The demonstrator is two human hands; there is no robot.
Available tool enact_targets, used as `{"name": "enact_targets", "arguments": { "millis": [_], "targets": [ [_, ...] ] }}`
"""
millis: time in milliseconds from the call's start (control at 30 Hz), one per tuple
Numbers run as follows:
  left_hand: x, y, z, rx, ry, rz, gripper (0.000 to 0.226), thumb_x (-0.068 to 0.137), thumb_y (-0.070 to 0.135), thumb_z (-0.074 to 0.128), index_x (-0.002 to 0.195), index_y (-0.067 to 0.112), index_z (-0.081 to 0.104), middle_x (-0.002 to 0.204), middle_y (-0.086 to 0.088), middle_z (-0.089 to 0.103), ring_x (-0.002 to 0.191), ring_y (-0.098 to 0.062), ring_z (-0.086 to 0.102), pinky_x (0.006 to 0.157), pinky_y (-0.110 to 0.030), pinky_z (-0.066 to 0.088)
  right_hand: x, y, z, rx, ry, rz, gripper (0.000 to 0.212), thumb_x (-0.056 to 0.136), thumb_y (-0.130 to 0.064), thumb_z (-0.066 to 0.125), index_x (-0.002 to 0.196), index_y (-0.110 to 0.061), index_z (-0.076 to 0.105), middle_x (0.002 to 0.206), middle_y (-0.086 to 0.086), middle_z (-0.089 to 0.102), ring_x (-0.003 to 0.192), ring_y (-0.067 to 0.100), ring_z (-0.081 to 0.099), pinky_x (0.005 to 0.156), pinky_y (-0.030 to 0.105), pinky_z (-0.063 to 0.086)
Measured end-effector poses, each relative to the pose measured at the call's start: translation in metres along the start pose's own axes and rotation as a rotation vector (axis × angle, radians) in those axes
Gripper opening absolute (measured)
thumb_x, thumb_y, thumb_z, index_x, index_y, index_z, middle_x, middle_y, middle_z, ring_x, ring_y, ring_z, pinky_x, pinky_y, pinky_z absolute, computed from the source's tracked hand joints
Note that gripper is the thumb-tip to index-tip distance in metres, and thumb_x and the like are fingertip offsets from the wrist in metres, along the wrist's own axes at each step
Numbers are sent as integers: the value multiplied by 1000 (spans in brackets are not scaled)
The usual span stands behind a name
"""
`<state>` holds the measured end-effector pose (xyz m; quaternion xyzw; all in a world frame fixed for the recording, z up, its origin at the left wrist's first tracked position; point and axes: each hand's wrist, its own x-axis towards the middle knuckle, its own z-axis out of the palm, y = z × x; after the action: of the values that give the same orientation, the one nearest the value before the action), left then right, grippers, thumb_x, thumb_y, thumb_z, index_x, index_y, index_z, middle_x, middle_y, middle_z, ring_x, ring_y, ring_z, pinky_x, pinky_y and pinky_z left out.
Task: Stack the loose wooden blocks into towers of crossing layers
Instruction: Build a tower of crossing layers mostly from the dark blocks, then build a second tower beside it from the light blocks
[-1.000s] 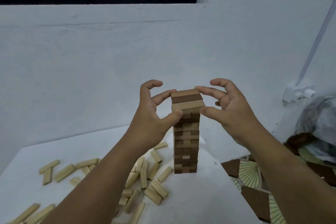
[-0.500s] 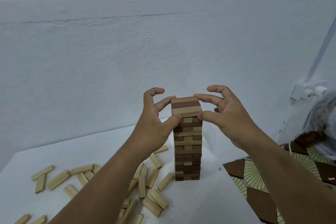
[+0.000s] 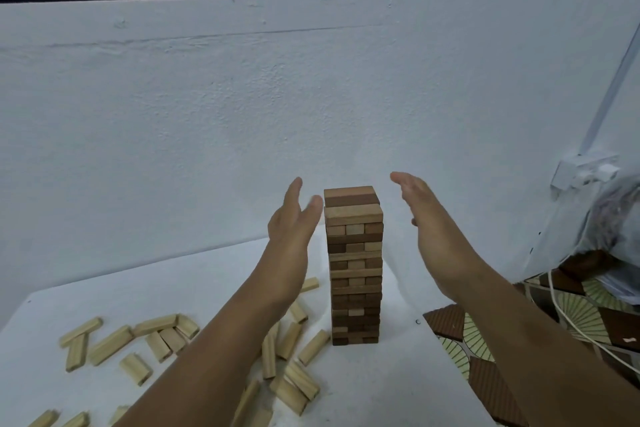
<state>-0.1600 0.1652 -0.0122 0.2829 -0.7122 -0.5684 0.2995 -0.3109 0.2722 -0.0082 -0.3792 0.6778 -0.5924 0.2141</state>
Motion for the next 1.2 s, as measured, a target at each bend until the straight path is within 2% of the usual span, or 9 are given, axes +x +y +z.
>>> {"name": "enact_targets", "arguments": {
  "millis": [100, 200, 333, 467, 567, 767, 967, 1100, 1200],
  "targets": [
    [2, -3, 15, 80, 80, -107, 90, 61, 100, 6, 143, 65, 15, 160, 26, 4, 151, -13, 1, 121, -55, 1, 8, 7, 15, -114, 23, 77, 120, 50, -104, 4, 149, -41, 28, 156, -18, 24, 144, 10, 16, 120, 46, 6],
    [13, -13, 23, 75, 146, -165, 128, 27, 108, -1, 142, 61, 28, 160, 22, 15, 151, -21, 6, 120, -58, 3, 16, 9, 30, -223, 67, 67, 105, 66, -86, -4, 151, -31, 25, 158, -9, 22, 148, 22, 12, 118, 52, 3],
    [13, -10, 30, 62, 148, -137, 124, 31, 108, 0, 139, 59, 36, 158, 18, 24, 149, -22, 14, 120, -57, 8, 10, 10, 36, -243, 129, 151, 128, 43, -98, -16, 144, -39, 36, 155, -11, 29, 148, 34, 11, 116, 57, 5],
    [9, -9, 33, 83, 140, -122, 113, 41, 106, -4, 137, 61, 35, 157, 16, 26, 148, -23, 17, 120, -57, 12, 11, 10, 39, -240, 109, 150, 110, 44, -99, -19, 114, -41, 43, 143, -9, 42, 144, 38, 20, 114, 62, 14],
    [8, -11, 33, 89, 134, -113, 111, 44, 105, -4, 139, 60, 34, 156, 16, 30, 147, -23, 20, 119, -58, 14, 11, 13, 38, -275, 107, 134, 127, 44, -102, -16, 134, -35, 44, 149, -4, 40, 143, 37, 22, 114, 63, 15],
    [6, -4, 31, 129, 117, -160, 117, 40, 105, -6, 141, 59, 31, 157, 12, 29, 147, -25, 21, 119, -58, 12, 5, 1, 36, -255, 104, 171, 121, 50, -97, -15, 147, -42, 33, 160, -7, 25, 148, 35, 10, 117, 60, 5],
    [-8, 16, 18, 102, 124, -177, 89, 68, 83, 0, 150, 53, 20, 164, 11, 10, 152, -16, 6, 121, -50, 4, 1, 0, 27, -163, 166, 102, 112, 47, -100, -7, 144, -55, 25, 161, -15, 17, 151, 23, 4, 118, 53, -1],
    [-30, 23, 1, 96, 254, 50, 45, 98, 60, 28, 137, 47, 44, 141, 28, 43, 134, 2, 35, 116, -42, 31, -22, -16, 23, -173, 303, -228, 69, 86, -77, 15, 132, -41, 53, 140, -21, 47, 140, 6, 33, 119, 47, 22],
    [-54, 27, -12, 90, 388, 207, 13, 97, 35, 55, 108, 38, 60, 115, 24, 63, 115, 8, 52, 104, -34, 44, -42, -31, 34, -241, 391, -473, 37, 95, -53, 40, 116, -33, 63, 118, -26, 57, 123, 2, 49, 106, 46, 40]
  ]
}}
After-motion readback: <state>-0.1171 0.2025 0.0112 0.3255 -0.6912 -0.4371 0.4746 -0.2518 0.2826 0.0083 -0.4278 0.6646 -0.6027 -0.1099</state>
